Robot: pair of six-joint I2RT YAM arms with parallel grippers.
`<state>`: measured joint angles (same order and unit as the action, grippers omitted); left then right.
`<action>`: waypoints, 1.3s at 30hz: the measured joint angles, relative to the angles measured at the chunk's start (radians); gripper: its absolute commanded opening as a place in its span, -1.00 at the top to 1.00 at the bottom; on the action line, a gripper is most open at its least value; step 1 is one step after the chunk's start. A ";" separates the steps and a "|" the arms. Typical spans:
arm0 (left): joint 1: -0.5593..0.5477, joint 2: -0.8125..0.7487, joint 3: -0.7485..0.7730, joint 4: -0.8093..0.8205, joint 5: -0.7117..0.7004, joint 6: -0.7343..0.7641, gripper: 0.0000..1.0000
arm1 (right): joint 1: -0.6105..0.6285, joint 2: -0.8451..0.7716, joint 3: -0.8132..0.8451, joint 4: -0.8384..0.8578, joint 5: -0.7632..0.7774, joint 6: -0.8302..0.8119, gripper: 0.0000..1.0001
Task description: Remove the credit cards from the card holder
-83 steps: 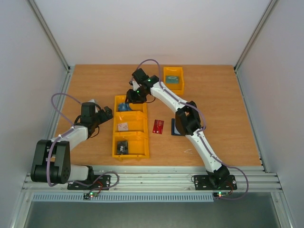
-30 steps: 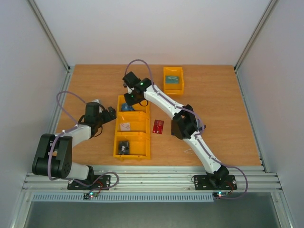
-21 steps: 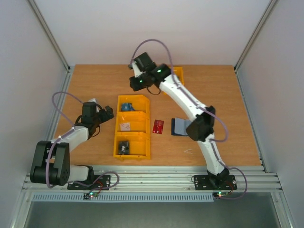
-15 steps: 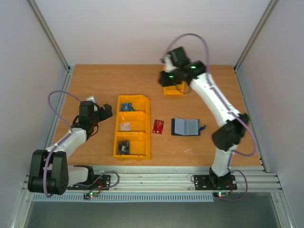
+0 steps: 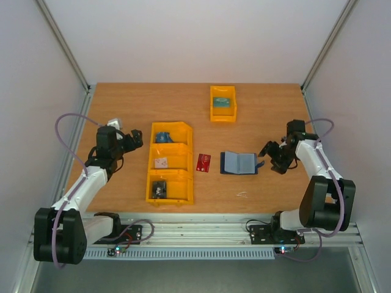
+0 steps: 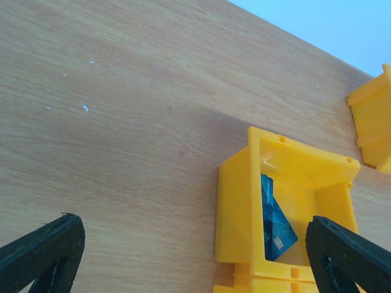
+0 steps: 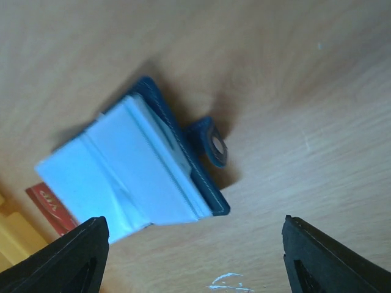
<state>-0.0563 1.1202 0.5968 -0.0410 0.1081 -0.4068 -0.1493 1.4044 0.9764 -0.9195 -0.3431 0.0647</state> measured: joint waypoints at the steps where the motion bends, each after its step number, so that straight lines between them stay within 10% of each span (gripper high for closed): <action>1: 0.000 0.000 0.000 -0.002 0.001 0.000 -0.99 | -0.004 -0.003 -0.026 0.013 -0.011 0.010 -0.56; 15: 0.000 0.001 0.000 -0.004 0.018 -0.008 -0.99 | -0.010 0.167 -0.194 0.300 -0.209 0.073 -0.24; 33: 0.000 0.014 0.000 -0.004 0.019 -0.008 -0.99 | 0.007 0.289 -0.232 0.575 -0.425 0.103 0.96; 39: 0.000 0.014 0.000 0.002 0.023 -0.008 -0.99 | 0.021 0.296 -0.248 0.616 -0.438 0.110 0.98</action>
<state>-0.0563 1.1339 0.5968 -0.0395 0.1310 -0.4149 -0.1287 1.7004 0.7284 -0.3031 -0.7811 0.1749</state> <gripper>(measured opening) 0.995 0.017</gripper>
